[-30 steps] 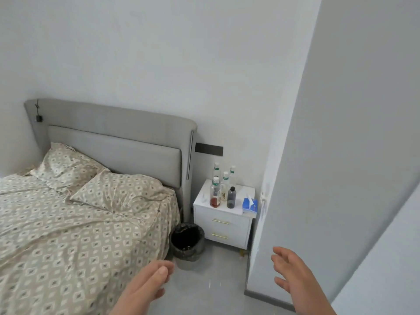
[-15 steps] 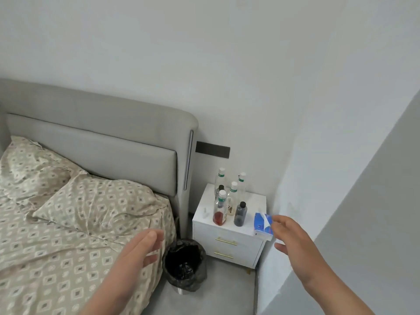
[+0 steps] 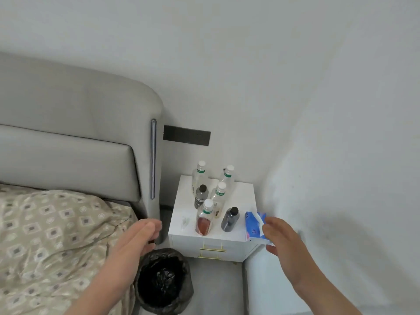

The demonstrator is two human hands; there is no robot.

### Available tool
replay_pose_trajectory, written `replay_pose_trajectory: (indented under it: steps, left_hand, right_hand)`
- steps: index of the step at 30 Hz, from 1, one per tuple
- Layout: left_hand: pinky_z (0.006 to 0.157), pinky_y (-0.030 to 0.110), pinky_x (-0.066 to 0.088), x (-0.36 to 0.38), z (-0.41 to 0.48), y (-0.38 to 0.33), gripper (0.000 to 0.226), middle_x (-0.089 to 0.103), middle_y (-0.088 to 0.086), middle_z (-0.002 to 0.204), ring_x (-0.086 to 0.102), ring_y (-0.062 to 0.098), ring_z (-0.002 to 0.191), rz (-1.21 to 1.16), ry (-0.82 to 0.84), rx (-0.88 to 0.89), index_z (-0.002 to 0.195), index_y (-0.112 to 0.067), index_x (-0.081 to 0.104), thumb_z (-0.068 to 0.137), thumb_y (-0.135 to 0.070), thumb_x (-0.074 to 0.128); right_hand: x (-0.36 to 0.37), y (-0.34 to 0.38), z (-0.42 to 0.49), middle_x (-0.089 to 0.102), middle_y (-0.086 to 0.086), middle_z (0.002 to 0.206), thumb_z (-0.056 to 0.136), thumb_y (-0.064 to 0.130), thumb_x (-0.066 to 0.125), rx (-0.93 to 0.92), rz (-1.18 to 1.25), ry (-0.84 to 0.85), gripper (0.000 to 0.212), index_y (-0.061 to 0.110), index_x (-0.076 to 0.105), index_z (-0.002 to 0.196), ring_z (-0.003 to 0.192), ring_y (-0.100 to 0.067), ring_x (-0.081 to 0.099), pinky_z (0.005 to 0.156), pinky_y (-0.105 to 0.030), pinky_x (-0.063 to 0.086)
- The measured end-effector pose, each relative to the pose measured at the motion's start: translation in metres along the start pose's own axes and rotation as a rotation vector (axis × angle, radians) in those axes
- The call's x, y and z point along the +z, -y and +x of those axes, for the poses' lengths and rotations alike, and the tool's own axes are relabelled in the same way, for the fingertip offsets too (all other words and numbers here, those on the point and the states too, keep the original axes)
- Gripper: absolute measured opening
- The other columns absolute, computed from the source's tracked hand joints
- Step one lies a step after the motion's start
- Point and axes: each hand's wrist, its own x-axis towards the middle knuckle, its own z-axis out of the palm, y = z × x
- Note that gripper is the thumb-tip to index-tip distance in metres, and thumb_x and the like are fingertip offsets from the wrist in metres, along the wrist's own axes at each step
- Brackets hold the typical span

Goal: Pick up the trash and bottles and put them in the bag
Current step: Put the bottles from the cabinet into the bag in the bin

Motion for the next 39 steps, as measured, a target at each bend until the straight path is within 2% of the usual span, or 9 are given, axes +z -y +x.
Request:
replay_pose_trajectory:
  steps: [5,10,12,17,21,24,28,35,39]
  left_hand:
    - [0.093,0.033,0.047,0.038,0.071,0.032,0.032,0.07,-0.001,0.103,0.062,0.014,0.105,0.051,0.058,-0.078,0.089,-0.027,0.072,0.071,-0.051,0.059]
    - [0.097,0.034,0.047,0.068,0.141,0.088,0.025,0.07,-0.002,0.099,0.062,0.014,0.1,0.18,0.034,-0.11,0.091,-0.027,0.071,0.078,-0.041,0.055]
    - [0.093,0.023,0.047,0.075,0.171,0.12,0.015,0.071,-0.005,0.101,0.063,0.009,0.101,0.225,0.003,-0.135,0.099,-0.029,0.068,0.09,-0.027,0.057]
    - [0.084,0.013,0.04,0.081,0.225,0.177,0.027,0.069,-0.009,0.11,0.059,0.004,0.1,0.284,-0.117,-0.202,0.109,-0.018,0.063,0.095,-0.002,0.046]
    - [0.085,0.01,0.04,0.083,0.246,0.194,0.048,0.061,-0.03,0.108,0.057,-0.005,0.108,0.377,-0.083,-0.085,0.114,-0.041,0.052,0.084,-0.005,0.06]
    - [0.094,0.013,0.037,0.097,0.248,0.194,0.075,0.04,-0.041,0.133,0.042,-0.012,0.122,0.534,0.128,0.026,0.131,-0.059,0.032,0.065,-0.039,0.063]
    - [0.082,-0.006,0.032,0.125,0.247,0.191,0.08,0.027,-0.064,0.116,0.029,-0.036,0.11,0.555,0.176,0.127,0.117,-0.07,0.031,0.061,-0.04,0.08]
    - [0.074,-0.006,0.035,0.151,0.258,0.211,0.051,0.057,-0.044,0.101,0.051,-0.021,0.099,0.388,0.073,0.192,0.092,-0.062,0.056,0.073,-0.021,0.08]
    - [0.071,-0.001,0.041,0.147,0.244,0.199,0.045,0.065,-0.03,0.094,0.057,-0.014,0.087,0.324,0.07,0.214,0.087,-0.067,0.056,0.074,-0.027,0.07]
  right_hand:
    - [0.028,-0.041,0.097,0.061,-0.003,0.114,0.093,0.024,0.052,0.095,0.0,-0.016,0.017,0.028,0.06,0.107,0.111,-0.024,0.055,0.105,-0.046,0.041]
    - [0.053,-0.093,0.19,0.059,0.004,0.12,0.091,0.02,0.056,0.117,-0.057,-0.056,0.035,0.02,0.054,0.126,0.115,-0.019,0.054,0.1,-0.035,0.04]
    - [0.064,-0.117,0.224,0.054,0.002,0.13,0.089,0.022,0.06,0.119,-0.14,-0.096,0.043,0.021,0.05,0.131,0.121,-0.018,0.05,0.095,-0.03,0.036]
    - [0.086,-0.169,0.278,0.04,0.007,0.146,0.084,0.029,0.065,0.076,-0.326,-0.112,0.063,0.026,0.038,0.141,0.137,-0.015,0.033,0.107,-0.035,0.032]
    - [0.094,-0.193,0.299,0.051,0.01,0.126,0.083,0.031,0.068,0.029,-0.323,-0.086,0.048,0.032,0.047,0.127,0.123,-0.015,0.047,0.103,-0.036,0.04]
    - [0.095,-0.207,0.309,0.051,0.012,0.115,0.084,0.029,0.069,-0.003,-0.297,-0.094,0.04,0.04,0.044,0.114,0.111,-0.011,0.048,0.099,-0.036,0.042]
    - [0.095,-0.215,0.318,0.053,0.006,0.12,0.086,0.027,0.067,-0.006,-0.295,-0.114,0.035,0.037,0.047,0.113,0.11,-0.017,0.052,0.095,-0.034,0.043]
    - [0.089,-0.221,0.326,0.062,0.005,0.119,0.086,0.029,0.066,-0.041,-0.317,-0.103,0.032,0.027,0.056,0.117,0.11,-0.019,0.059,0.091,-0.033,0.046]
    - [0.082,-0.216,0.317,0.067,0.006,0.113,0.085,0.03,0.067,-0.055,-0.274,-0.074,0.029,0.028,0.059,0.112,0.107,-0.016,0.062,0.085,-0.028,0.044]
